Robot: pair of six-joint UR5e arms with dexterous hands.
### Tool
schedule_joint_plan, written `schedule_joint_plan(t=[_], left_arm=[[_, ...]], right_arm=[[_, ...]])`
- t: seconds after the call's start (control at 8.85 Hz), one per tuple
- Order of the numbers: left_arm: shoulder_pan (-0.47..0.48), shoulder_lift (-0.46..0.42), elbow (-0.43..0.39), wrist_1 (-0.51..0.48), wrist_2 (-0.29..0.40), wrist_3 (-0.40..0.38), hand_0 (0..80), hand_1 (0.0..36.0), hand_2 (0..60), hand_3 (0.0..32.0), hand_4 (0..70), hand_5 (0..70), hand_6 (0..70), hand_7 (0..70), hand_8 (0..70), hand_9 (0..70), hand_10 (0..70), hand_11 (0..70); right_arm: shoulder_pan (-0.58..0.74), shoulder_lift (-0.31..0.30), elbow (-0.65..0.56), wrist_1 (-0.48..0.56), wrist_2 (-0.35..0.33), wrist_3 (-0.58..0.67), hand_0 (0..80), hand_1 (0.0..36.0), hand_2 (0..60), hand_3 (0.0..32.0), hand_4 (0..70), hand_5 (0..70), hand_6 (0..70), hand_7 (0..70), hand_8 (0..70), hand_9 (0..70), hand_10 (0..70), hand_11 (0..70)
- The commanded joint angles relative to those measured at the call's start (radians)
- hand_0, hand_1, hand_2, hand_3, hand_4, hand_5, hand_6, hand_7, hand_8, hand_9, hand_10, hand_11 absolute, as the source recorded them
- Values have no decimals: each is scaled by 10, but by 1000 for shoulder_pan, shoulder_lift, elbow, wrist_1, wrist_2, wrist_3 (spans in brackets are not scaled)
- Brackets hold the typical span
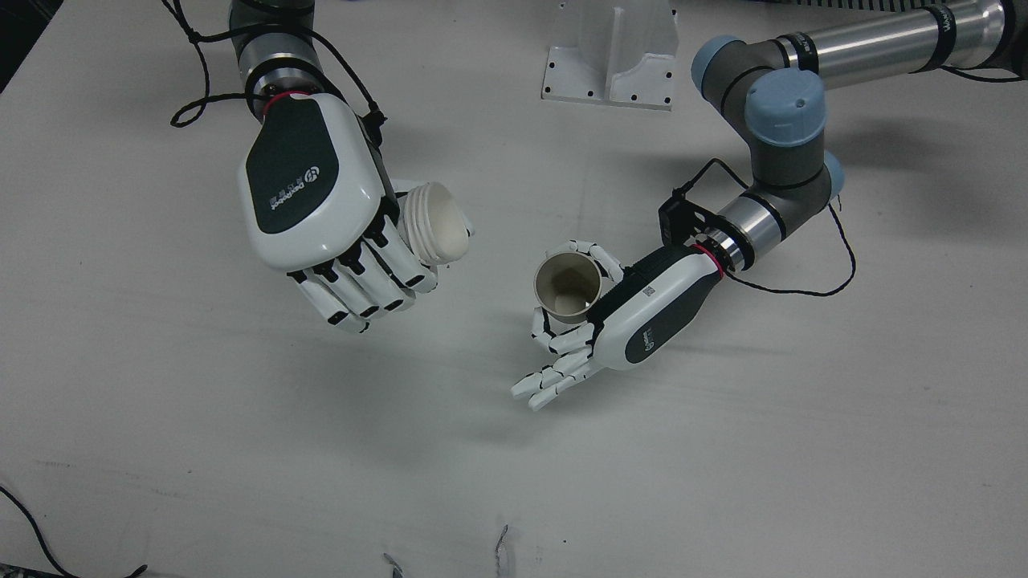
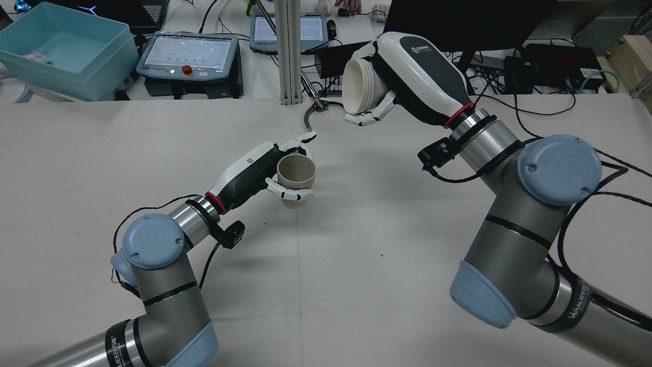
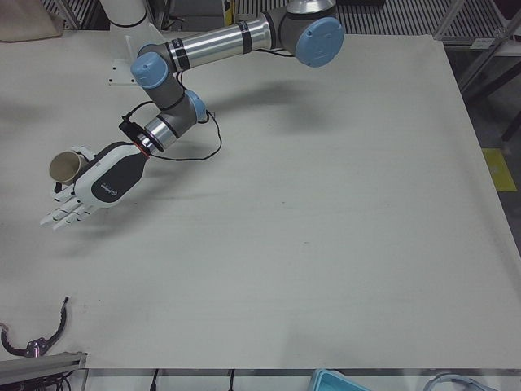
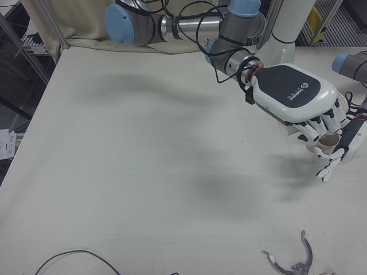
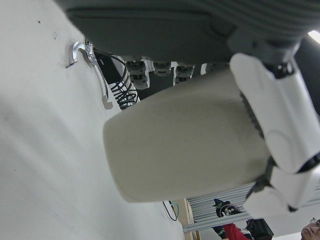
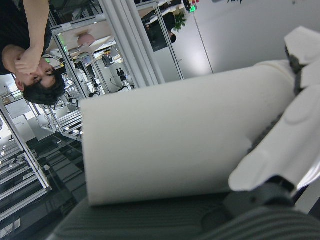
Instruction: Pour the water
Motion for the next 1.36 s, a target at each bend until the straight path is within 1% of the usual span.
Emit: schedule_joint_plan(t=[0.0, 0.34, 0.45, 0.57, 0.68, 0.79, 0.9, 1.02, 1.13, 1.24], left_arm=[[1, -20, 1, -2, 0, 20, 410, 360, 600, 0, 307, 609, 49, 106, 22, 54, 68, 119], [-4, -22, -2, 0, 2, 18, 410, 360, 600, 0, 306, 616, 49, 105, 22, 54, 68, 119], [-19, -20, -14, 2, 2, 12, 409, 360, 600, 0, 306, 612, 48, 105, 21, 53, 68, 119], [-73, -19, -46, 24, 6, 9, 412, 360, 600, 0, 307, 610, 47, 103, 20, 51, 67, 118], [-135, -19, -62, 43, 61, 9, 413, 360, 600, 0, 308, 608, 47, 103, 19, 50, 67, 118], [-194, -17, -69, 51, 98, 8, 407, 360, 600, 0, 307, 605, 47, 103, 19, 50, 67, 118], [-211, -10, -88, 73, 98, -5, 408, 360, 600, 0, 309, 604, 47, 103, 19, 50, 67, 117], [-235, 22, -85, 84, 97, -38, 416, 360, 600, 0, 309, 605, 48, 103, 19, 50, 67, 117], [-268, 85, -83, 84, 89, -76, 414, 360, 600, 0, 307, 606, 47, 103, 19, 50, 67, 117], [-301, 154, -82, 80, 81, -128, 408, 360, 600, 0, 301, 598, 45, 98, 20, 50, 67, 117]], right_arm=[[-30, 41, -49, -57, -39, -12, 488, 286, 600, 0, 401, 700, 666, 700, 599, 700, 382, 545], [-50, 69, -73, -56, -35, -17, 489, 282, 600, 0, 406, 700, 671, 700, 597, 700, 382, 545], [-18, 58, -35, -57, -27, -9, 489, 278, 600, 0, 400, 700, 666, 700, 595, 700, 383, 546], [50, 40, -10, -59, -22, 32, 487, 269, 600, 0, 389, 700, 654, 700, 589, 700, 381, 543], [103, -19, -10, -57, 17, 204, 481, 256, 600, 0, 380, 700, 638, 700, 581, 700, 382, 543], [137, -111, -10, -45, 78, 417, 477, 237, 600, 0, 389, 700, 626, 700, 575, 700, 383, 543], [172, -156, -13, -45, 109, 578, 477, 230, 600, 0, 392, 700, 609, 700, 563, 700, 373, 530], [216, -178, -15, -43, 114, 659, 478, 224, 600, 0, 379, 700, 600, 700, 555, 700, 366, 521], [252, -192, -16, -43, 116, 740, 478, 219, 600, 0, 368, 700, 596, 700, 556, 700, 363, 518], [263, -227, -19, -43, 137, 840, 475, 209, 600, 0, 358, 700, 585, 700, 552, 700, 362, 516]])
